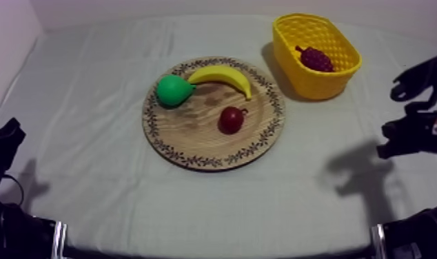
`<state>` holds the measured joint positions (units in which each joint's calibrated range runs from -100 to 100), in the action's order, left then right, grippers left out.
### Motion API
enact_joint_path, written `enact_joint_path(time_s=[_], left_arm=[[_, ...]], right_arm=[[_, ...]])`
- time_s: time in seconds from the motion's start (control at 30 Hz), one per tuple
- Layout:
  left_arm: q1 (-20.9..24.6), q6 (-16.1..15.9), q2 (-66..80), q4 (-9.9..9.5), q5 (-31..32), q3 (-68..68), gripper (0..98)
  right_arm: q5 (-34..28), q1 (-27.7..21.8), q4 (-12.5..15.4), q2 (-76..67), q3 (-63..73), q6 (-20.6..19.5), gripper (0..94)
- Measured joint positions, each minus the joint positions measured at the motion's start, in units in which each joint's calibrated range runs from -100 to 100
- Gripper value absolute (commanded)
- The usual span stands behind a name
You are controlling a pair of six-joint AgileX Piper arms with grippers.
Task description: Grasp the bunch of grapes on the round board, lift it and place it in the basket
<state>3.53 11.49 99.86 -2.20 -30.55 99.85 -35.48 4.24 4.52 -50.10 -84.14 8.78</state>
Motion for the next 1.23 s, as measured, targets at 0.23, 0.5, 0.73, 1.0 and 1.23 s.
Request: enact_joint_path(time_s=[0.23, 0.5, 0.73, 1.0, 1.23], left_arm=[[0.0, 0.0, 0.0, 0.0, 0.0, 0.0, 0.1], [0.0, 0.0, 0.0, 0.0, 0.0, 0.0, 0.1], [0.0, 0.03, 0.0, 0.0, 0.0, 0.0, 0.1], [0.0, 0.03, 0.0, 0.0, 0.0, 0.0, 0.1], [0.0, 0.0, 0.0, 0.0, 0.0, 0.0, 0.1]], right_arm=[[-3.65, -1.41, -2.89, -17.53, -6.67, -3.47, 0.3], [-2.54, -2.77, -6.12, -35.36, -14.2, -7.5, 0.4], [-1.75, -3.19, -6.12, -44.37, -15.48, -10.2, 0.4], [-1.93, -3.81, -4.52, -45.63, -15.71, -8.53, 0.5], [-2.27, -3.76, -4.1, -45.63, -15.71, -8.38, 0.6]])
